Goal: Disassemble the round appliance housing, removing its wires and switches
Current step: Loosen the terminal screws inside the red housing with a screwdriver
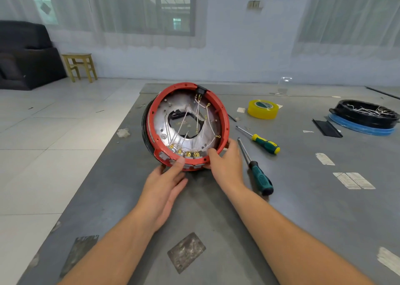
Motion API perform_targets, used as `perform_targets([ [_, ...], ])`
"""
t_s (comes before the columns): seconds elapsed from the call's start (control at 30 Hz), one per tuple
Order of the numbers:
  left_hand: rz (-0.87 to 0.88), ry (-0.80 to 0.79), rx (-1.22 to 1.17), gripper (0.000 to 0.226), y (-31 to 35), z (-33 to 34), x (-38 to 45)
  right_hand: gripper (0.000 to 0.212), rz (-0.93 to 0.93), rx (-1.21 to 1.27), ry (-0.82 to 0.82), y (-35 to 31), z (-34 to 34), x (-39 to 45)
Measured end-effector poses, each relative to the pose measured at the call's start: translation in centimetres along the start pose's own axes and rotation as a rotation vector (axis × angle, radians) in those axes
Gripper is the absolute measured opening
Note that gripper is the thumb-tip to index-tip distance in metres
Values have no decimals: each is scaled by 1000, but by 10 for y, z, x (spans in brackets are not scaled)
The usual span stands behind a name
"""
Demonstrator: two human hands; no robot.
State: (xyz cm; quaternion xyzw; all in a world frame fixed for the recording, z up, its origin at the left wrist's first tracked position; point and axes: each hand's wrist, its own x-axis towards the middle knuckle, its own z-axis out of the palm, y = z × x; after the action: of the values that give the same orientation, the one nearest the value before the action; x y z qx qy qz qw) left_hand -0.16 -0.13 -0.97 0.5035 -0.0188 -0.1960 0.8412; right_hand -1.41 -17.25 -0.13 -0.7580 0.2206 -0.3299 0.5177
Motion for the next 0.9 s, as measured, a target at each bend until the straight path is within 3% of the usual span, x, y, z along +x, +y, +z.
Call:
perform_targets([
  [0.1, 11, 22, -91, 59, -4, 7, 0, 28, -1, 60, 4, 3, 4, -8],
  [0.27, 36, 44, -204, 64, -3, 11, 6, 35, -12, 80, -31, 5, 9, -16],
  [0.4, 80, 66, -247, 72, 0, 10, 9, 40, -19, 50, -224, 1, -3, -12],
  [0.5, 81, 68, -295, 74, 1, 8, 13, 53, -128, -260, -285, -6, -30, -1],
  [0.6, 55, 68, -293, 75, 2, 7, 17, 48, -249, -761, -163, -5, -66, 14],
  [0.7, 31, 75, -268, 76, 4, 8, 21, 49, -134, -1143, -164, -3, -91, 22],
  [0.8, 25, 77, -257, 72, 5, 10, 27, 50, 78, -1094, -289, 6, -95, 25],
  [0.9, 20, 79, -238, 69, 5, 12, 32, 39, 92, -1041, -316, 15, -89, 28],
])
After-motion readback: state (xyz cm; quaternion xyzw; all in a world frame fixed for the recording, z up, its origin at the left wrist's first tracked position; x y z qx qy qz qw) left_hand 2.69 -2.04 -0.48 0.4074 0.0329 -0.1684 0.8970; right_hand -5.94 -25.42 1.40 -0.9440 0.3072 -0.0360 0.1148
